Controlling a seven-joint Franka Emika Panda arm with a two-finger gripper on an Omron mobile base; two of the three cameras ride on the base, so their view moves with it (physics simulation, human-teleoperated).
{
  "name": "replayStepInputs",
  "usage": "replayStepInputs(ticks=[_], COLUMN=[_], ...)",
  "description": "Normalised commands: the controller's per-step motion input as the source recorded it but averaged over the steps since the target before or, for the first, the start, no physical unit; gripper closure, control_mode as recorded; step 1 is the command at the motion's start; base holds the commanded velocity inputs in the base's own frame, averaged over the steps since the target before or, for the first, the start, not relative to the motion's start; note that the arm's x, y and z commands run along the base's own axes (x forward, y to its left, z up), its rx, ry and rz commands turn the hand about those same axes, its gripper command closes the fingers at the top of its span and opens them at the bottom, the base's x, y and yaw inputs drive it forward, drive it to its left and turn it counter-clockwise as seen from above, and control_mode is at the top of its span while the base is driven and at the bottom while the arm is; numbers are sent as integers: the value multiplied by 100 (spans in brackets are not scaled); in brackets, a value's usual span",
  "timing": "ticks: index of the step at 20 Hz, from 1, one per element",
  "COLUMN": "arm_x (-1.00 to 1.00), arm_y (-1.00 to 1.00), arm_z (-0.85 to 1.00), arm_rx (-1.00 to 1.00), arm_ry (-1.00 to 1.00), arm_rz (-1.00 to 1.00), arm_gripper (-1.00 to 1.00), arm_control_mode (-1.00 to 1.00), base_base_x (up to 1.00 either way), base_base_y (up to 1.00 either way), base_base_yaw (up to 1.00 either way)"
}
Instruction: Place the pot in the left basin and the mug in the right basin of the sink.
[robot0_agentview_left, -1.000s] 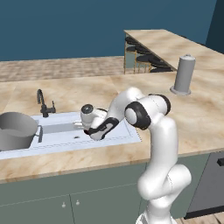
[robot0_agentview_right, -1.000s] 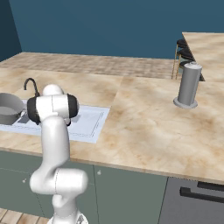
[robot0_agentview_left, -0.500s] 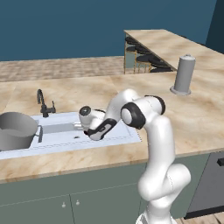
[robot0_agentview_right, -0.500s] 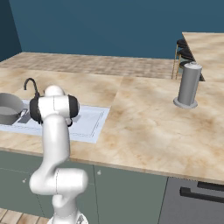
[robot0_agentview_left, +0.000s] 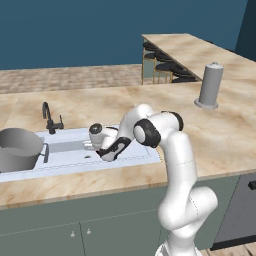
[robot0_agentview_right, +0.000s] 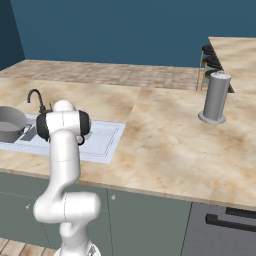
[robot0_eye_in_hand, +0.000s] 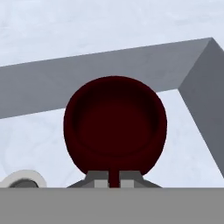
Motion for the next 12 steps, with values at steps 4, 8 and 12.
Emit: replayStepInputs(ticks=[4,8,12], arm_x=[24,32,19], arm_y=[0,1,1], arm_z=[-19,-14,-7], arm_rx=[0,0,0], arm_ry=[0,0,0], arm_rz=[0,0,0], arm_gripper=[100,-100,-100], arm_control_mode=[-100,-100,-100], base_base_x=[0,0,0], base_base_y=[0,0,0], base_base_yaw=[0,0,0])
